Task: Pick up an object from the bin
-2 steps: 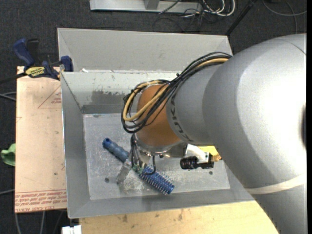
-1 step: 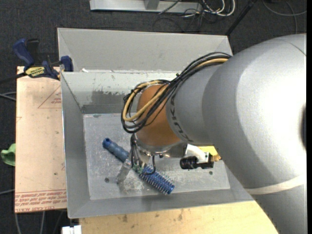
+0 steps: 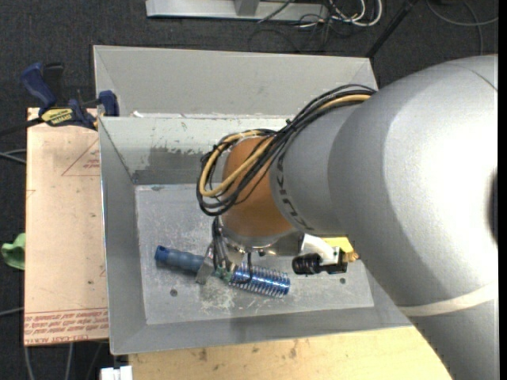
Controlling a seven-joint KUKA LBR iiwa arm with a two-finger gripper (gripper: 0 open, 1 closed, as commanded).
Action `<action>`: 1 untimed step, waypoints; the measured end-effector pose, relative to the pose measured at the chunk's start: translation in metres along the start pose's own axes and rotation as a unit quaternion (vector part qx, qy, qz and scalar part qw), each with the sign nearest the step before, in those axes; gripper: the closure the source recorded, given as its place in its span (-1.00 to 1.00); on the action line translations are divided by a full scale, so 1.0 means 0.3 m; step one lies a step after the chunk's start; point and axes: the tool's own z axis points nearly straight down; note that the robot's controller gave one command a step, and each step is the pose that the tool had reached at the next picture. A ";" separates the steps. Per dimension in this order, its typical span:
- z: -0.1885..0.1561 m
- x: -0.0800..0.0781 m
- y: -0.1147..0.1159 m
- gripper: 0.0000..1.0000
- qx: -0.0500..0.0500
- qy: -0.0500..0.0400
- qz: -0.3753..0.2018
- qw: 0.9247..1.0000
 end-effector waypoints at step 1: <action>-0.253 -0.003 0.005 1.00 -0.002 -0.003 -0.002 1.000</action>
Offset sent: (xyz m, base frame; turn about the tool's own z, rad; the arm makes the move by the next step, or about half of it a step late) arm 0.0000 0.0000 0.0726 0.0000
